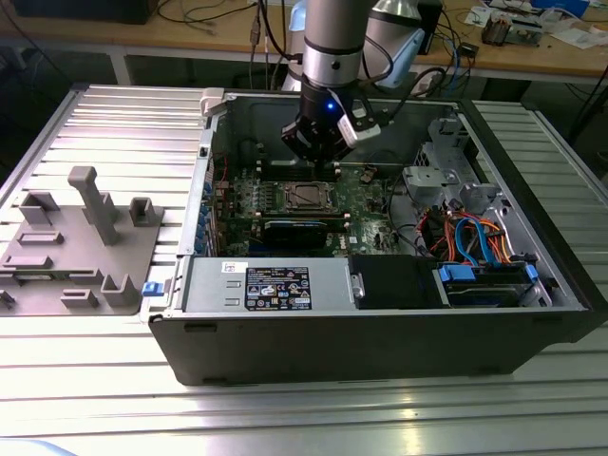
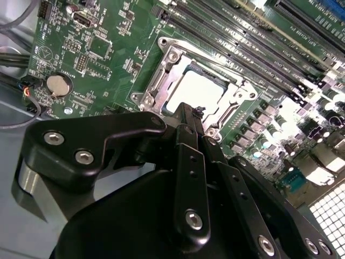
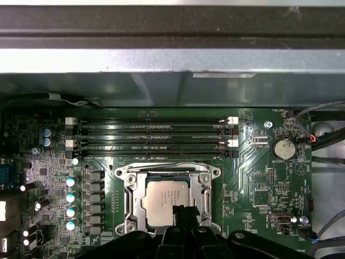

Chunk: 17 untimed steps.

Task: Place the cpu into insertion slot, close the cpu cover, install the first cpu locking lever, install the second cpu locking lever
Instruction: 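Install the second cpu locking lever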

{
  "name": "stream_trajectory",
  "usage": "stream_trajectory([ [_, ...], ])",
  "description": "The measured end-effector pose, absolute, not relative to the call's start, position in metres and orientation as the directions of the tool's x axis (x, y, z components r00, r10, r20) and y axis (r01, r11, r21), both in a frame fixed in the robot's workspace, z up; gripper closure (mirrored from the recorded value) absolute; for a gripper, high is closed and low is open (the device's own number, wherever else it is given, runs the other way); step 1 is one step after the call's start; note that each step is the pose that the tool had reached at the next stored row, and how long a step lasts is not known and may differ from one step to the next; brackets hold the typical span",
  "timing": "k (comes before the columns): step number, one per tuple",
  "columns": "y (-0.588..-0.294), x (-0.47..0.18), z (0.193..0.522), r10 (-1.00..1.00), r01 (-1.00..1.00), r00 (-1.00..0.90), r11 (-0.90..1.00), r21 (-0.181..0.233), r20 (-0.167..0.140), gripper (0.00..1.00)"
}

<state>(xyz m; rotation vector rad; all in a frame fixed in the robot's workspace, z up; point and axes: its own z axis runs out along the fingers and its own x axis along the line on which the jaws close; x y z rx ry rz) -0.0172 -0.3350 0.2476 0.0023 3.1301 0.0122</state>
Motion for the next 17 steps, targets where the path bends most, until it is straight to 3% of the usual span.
stream_trajectory([
  [17, -0.348, -0.017, 0.248, 0.002, 0.001, -1.000, 1.000, 0.008, -0.011, 0.89],
])
